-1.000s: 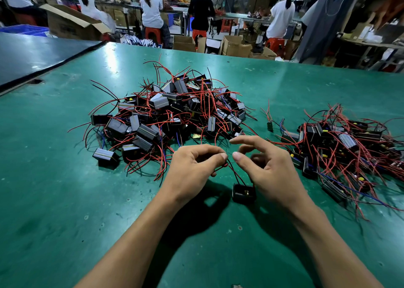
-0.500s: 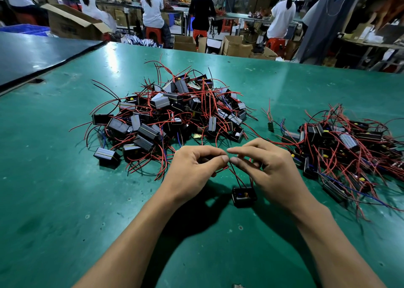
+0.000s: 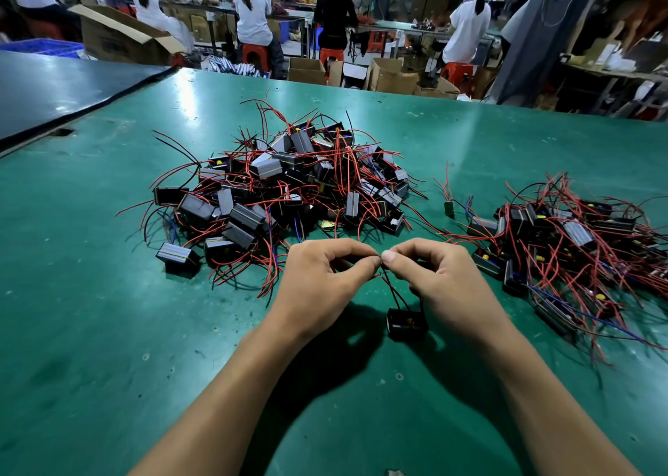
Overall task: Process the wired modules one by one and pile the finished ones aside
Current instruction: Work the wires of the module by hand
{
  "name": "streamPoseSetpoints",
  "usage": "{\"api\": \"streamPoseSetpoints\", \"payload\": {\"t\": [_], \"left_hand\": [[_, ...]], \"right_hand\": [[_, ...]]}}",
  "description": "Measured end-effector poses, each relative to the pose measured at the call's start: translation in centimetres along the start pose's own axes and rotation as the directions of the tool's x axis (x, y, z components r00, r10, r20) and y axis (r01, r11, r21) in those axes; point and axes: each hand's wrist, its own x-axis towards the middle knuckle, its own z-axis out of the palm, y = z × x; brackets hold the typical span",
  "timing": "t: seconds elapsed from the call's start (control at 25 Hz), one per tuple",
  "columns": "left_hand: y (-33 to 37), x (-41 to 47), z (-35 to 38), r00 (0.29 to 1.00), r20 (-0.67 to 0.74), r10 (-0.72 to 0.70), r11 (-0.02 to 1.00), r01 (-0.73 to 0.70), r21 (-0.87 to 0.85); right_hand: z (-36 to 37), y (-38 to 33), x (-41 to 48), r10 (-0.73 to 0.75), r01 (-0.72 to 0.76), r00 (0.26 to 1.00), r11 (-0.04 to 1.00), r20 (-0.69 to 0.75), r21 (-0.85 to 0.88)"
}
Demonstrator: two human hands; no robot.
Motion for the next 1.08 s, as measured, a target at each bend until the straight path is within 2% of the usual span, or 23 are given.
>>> {"api": "streamPoseSetpoints", "payload": {"t": [0.12, 0.24, 0.36, 0.52, 0.64, 0.76, 0.84, 0.92, 1.0, 1.08], "left_hand": [[-0.2, 0.2, -0.3, 0.996, 0.059, -0.067, 0.994, 0.072, -0.082], [0.0, 0.1, -0.4, 0.993, 0.085, -0.083, 0.993, 0.089, -0.078], [0.0, 0.1, -0.4, 0.992, 0.083, -0.097, 0.992, 0.103, -0.076], [0.0, 0.1, -0.5, 0.992, 0.090, -0.093, 0.993, 0.099, -0.060], [0.1, -0.1, -0.2, 0.994, 0.082, -0.069, 0.997, 0.072, -0.035], [0.1, -0.1, 0.1, 0.998, 0.068, 0.003, 0.999, -0.007, 0.049], [0.1, -0.2, 0.1, 0.997, 0.069, 0.040, 0.996, -0.045, 0.078], [0.0, -0.2, 0.1, 0.996, 0.079, 0.032, 0.997, -0.037, 0.066], [-0.3, -0.1, -0.1, 0.994, 0.106, -0.014, 1.000, 0.013, 0.016], [-0.5, 0.1, -0.2, 0.991, 0.121, -0.065, 0.996, 0.072, -0.059]], "right_hand": [[-0.5, 0.2, -0.2, -0.065, 0.068, 0.997, 0.995, 0.035, -0.080], [-0.9, 0.5, -0.2, -0.233, 0.224, 0.972, 0.952, -0.018, -0.211], [-0.8, 0.7, 0.0, -0.397, 0.380, 0.918, 0.875, 0.005, -0.300], [-0.8, 1.0, 0.0, -0.422, 0.396, 0.907, 0.846, 0.005, -0.357], [-0.4, 0.7, -0.1, -0.360, 0.328, 0.932, 0.881, -0.033, -0.340], [0.0, 0.7, 0.1, -0.112, 0.102, 0.993, 0.978, -0.048, -0.184], [-0.2, 0.7, 0.2, 0.017, -0.018, 1.000, 0.998, -0.015, -0.059], [-0.4, 0.7, 0.2, 0.027, -0.027, 1.000, 0.999, -0.010, -0.021], [-0.4, 0.6, 0.0, -0.115, 0.110, 0.991, 0.990, -0.067, -0.086], [-0.4, 0.6, -0.1, -0.339, 0.311, 0.936, 0.923, -0.097, -0.227]]}}
